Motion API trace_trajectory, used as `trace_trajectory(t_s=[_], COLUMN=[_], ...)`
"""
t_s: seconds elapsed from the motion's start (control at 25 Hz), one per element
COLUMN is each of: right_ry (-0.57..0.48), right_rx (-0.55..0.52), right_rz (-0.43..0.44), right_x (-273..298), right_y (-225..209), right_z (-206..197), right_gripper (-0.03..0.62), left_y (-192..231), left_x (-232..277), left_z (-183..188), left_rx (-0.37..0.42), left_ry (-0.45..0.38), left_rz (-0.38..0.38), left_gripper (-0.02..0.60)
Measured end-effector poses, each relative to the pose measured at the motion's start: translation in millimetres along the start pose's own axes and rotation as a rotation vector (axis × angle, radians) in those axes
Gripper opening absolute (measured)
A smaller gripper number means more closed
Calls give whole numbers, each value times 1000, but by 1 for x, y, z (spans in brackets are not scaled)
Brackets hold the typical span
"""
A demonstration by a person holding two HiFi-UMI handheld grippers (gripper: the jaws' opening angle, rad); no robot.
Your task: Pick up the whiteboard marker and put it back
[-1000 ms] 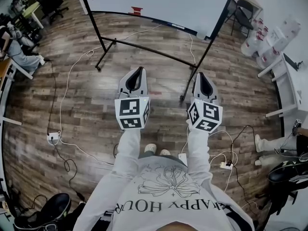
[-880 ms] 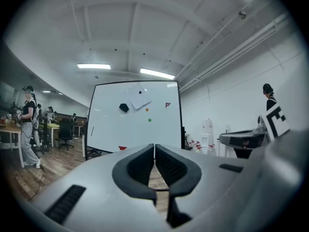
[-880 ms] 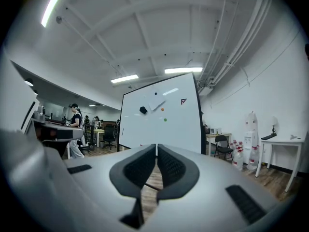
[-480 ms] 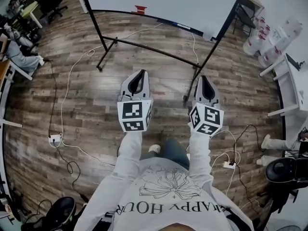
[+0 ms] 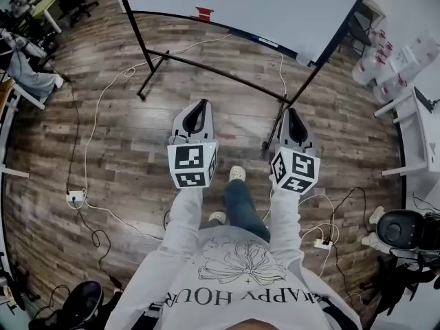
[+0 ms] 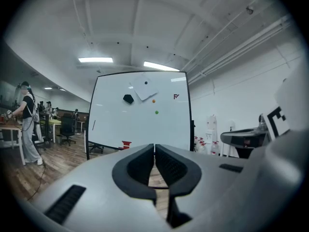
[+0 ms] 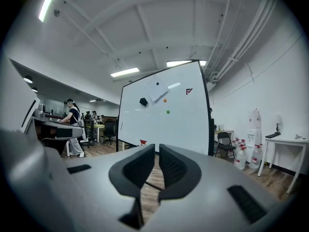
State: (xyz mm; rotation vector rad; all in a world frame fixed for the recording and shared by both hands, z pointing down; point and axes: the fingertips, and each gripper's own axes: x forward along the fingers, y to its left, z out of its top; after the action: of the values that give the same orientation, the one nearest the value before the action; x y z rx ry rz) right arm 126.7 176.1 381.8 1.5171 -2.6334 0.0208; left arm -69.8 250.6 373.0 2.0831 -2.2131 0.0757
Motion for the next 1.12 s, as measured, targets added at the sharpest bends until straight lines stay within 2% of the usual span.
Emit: trace_trajectory(t_s=[0.16,0.68,0.92,1.12], right_ry=[-3,-9,27,61], right_rx=[1,-14,-8,5], right_rz=[21,126,153,169], right_x=[47,221,270,301], right_y=[-16,-78,-90,-91], right_z=[4,28,17,2], right_gripper=[31,41,60,69], left_y=[8,21,24,33], left_x=[44,206,248,274], left_z=[3,34,35,24], left_rx=[-1,10,-13,-4], left_ry=[4,4,6,42], left_rz=[20,111,128,139], left_gripper=[11,11,11,11])
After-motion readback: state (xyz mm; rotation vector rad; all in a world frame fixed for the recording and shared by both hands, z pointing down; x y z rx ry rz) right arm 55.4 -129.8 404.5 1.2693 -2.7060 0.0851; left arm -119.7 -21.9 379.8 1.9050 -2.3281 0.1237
